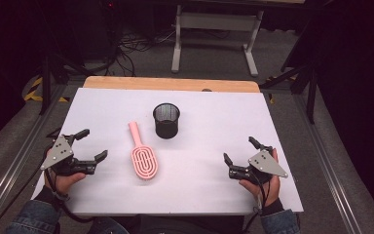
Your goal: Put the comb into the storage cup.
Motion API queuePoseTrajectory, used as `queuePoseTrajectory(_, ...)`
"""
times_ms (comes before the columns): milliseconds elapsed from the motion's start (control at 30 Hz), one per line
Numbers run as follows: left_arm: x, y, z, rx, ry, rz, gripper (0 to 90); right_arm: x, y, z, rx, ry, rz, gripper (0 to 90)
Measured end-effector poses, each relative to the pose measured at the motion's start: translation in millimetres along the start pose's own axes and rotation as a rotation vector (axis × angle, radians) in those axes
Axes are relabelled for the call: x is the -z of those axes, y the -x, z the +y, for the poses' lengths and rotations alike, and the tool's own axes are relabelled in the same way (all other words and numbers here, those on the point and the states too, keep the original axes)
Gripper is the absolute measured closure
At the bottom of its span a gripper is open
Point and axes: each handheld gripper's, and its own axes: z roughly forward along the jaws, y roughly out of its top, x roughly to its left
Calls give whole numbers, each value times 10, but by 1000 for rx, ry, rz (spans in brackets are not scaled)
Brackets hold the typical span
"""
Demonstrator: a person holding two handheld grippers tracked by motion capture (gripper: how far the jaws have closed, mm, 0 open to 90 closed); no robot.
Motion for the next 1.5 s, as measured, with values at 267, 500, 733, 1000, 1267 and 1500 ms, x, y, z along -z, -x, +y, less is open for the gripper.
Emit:
queuePoseTrajectory(267,9,12,-14,-1,-10,-13,93,-30,-9,5,-2,-3,4,43)
queuePoseTrajectory(500,19,24,-16,1,-13,-23,100,-26,-12,17,-3,3,2,43)
queuePoseTrajectory(733,6,30,-5,-10,-14,-25,104,-14,-8,24,-4,15,1,43)
queuePoseTrajectory(1000,-14,8,40,-19,-16,-21,146,-23,-17,24,6,11,3,44)
queuePoseTrajectory(1267,-111,-56,104,-32,-25,-19,241,-35,-25,18,0,6,6,44)
queuePoseTrajectory(1500,-277,-123,187,-44,-34,-23,339,-44,-25,10,-1,0,6,44)
